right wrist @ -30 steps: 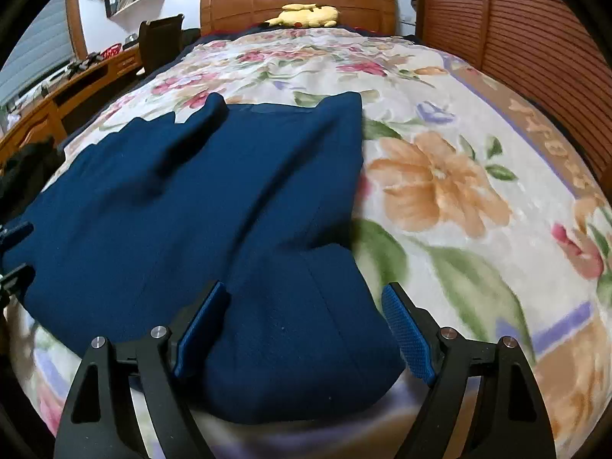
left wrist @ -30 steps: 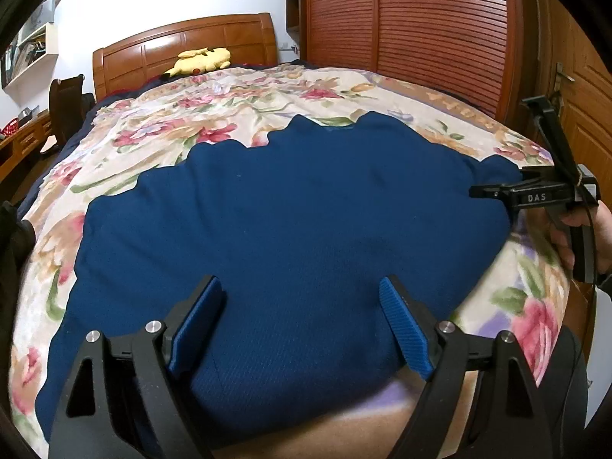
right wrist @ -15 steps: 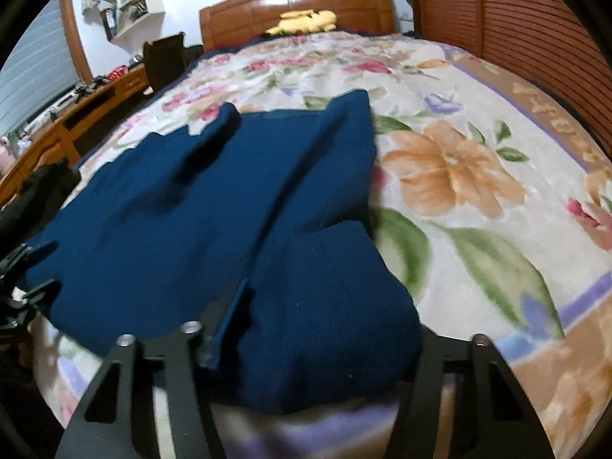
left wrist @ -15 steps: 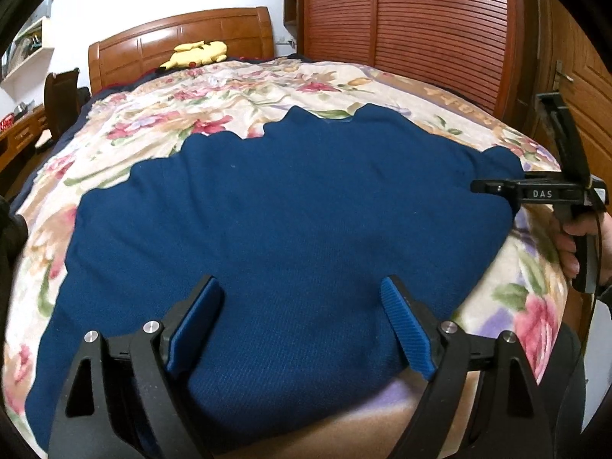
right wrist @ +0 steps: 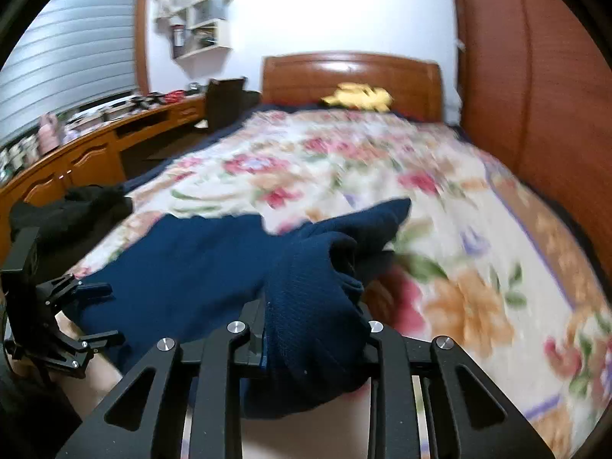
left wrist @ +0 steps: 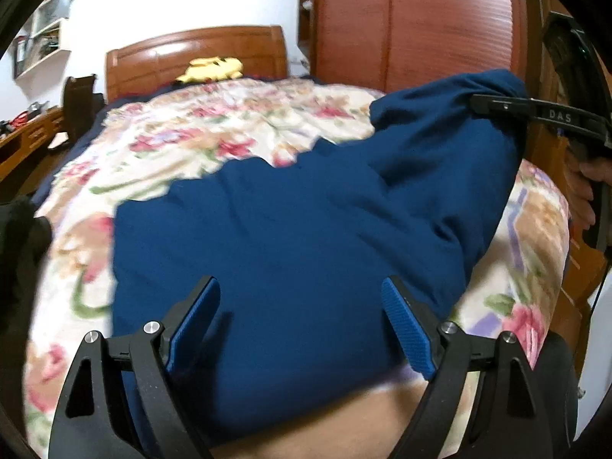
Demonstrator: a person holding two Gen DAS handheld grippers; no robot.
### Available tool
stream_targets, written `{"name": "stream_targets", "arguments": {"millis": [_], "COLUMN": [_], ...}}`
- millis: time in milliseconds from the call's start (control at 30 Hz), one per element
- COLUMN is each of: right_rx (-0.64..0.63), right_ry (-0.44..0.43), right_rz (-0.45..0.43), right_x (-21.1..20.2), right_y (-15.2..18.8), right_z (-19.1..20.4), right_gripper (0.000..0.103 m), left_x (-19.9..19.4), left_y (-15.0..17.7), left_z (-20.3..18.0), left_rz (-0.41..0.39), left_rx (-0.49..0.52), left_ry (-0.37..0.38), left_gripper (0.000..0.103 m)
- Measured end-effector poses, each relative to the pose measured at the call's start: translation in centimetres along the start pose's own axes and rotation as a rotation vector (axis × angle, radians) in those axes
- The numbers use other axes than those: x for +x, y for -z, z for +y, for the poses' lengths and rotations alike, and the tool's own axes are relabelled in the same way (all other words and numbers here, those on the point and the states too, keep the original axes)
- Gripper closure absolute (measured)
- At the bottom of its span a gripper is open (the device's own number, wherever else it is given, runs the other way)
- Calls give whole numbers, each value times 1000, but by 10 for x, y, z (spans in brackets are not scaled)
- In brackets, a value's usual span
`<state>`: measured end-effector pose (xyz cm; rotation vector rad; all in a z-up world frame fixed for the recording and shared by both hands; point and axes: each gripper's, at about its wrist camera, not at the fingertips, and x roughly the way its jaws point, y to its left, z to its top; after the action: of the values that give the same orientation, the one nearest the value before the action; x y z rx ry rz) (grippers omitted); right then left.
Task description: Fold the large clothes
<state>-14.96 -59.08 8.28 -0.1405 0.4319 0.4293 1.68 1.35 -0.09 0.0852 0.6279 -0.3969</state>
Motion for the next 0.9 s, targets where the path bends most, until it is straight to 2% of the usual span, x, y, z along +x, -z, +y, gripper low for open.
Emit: {"name": "stream_targets", "arguments": {"millis": [167,367,467,567,733,767,833,900], "right_rx": [-98,-176,-205,-215,-216,-212,-207,-194], "right_ry": [-70,-200,-281,-345,-434,-438,-430,-424], "right_rz": [-60,-93,-58,46,129,117,77,36], "right_x": [-1,13,34,63,92,91,83,72], "right_y": [-25,-38,-38,-29,-29,-33,-38,-35], "right_z": [53,112,140,157,161,160,151,141], "right_gripper": [79,80,80,77,61,59,45,44], "left_x": [-29,-51,-59,-63,-59,-60,-59,-59], "left_y": [2,17,25,32,33,34,33,31], "left_z": [49,105,125,142,148,146,141,138], "left_rz": [-51,-77,-84,-84,-82,-83,-84,-86], "left_rx": [-76,-184,-210,-248,-262,-258,-249,-239], "left_ry": [-72,-130,-164,-186,-196,-195,-187,-183], "left_gripper": [16,16,16,16,16,16,16,16]}}
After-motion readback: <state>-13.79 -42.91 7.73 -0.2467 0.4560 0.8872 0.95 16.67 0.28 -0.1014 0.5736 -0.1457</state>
